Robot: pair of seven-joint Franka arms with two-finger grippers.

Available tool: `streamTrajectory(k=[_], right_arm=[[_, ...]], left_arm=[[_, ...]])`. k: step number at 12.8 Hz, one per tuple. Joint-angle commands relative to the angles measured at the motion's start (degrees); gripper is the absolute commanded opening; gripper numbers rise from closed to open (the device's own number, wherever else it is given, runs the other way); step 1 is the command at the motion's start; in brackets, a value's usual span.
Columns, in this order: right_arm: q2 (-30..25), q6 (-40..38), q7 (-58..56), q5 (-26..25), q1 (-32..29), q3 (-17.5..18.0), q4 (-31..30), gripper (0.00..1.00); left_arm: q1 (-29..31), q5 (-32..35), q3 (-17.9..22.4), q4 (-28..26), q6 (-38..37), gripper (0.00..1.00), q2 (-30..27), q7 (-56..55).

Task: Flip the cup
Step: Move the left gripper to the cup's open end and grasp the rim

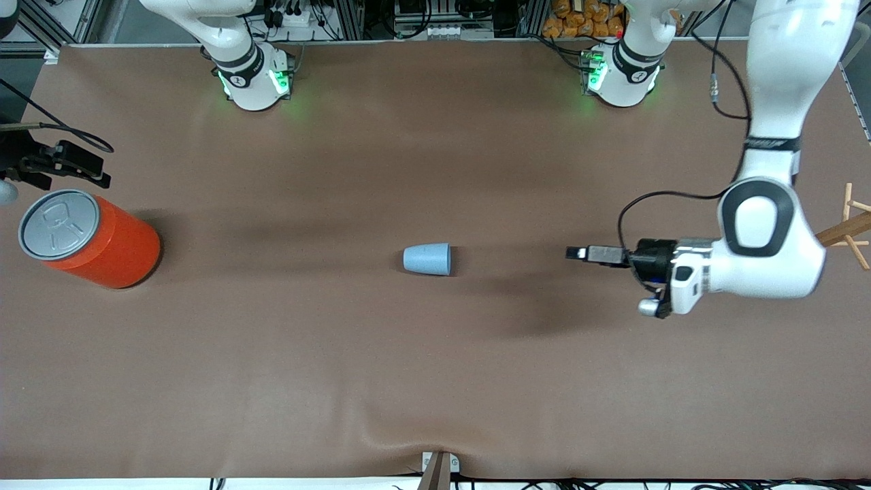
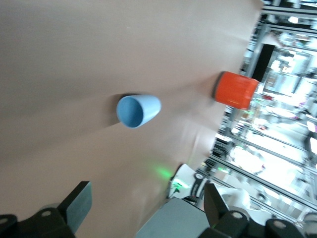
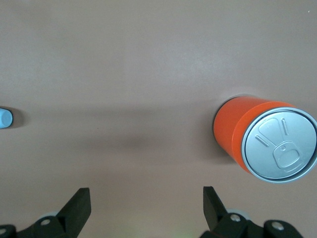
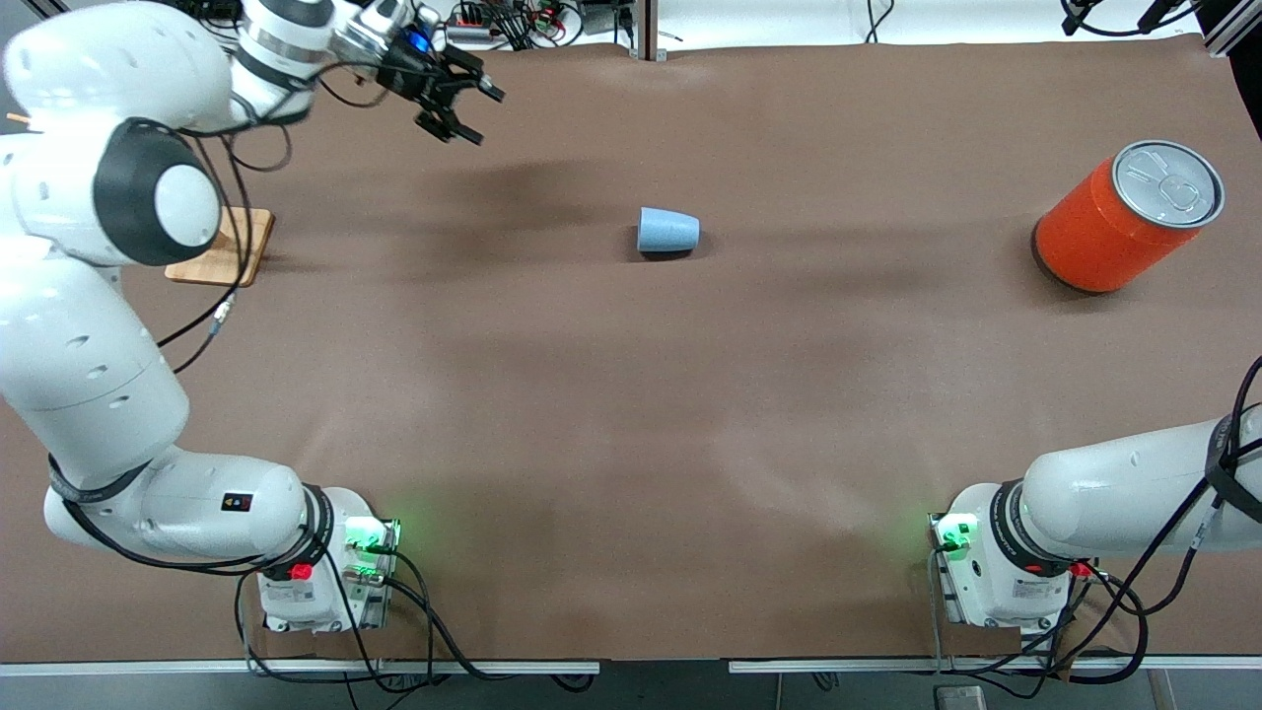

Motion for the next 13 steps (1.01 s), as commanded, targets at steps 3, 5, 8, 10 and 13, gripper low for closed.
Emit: streamTrajectory(k=[3,5,8,10,13], right_arm=[[-0.9,-2.4,4.3,0.9,0.2,0.0,1.0,1.00],[-0.7,-2.4,4.1,0.7,0.1,0.1,1.1,1.00],[-0.4,-3.6,3.7,0.6,0.0,0.1,1.9,1.00],[-0.4,-6.6,2.4,0.9,-0.7,0.0,3.3,1.00],[-0.3,-9.1,2.5,1.0,-0.7,0.1,4.6,1.00]], left_arm=[[-7.1,-4.5,0.1,-1.8,7.3,1.00,2.3,4.1],[-8.9,-7.8,-0.1,-1.7,9.3,1.00,4.6,8.3],[-12.8,-18.3,-0.2,-1.6,12.7,1.00,8.5,15.4],[-14.9,-19.1,-0.3,-1.2,16.9,1.00,9.7,15.4],[-19.9,-23.8,-0.3,-0.6,23.9,1.00,11.8,15.6]])
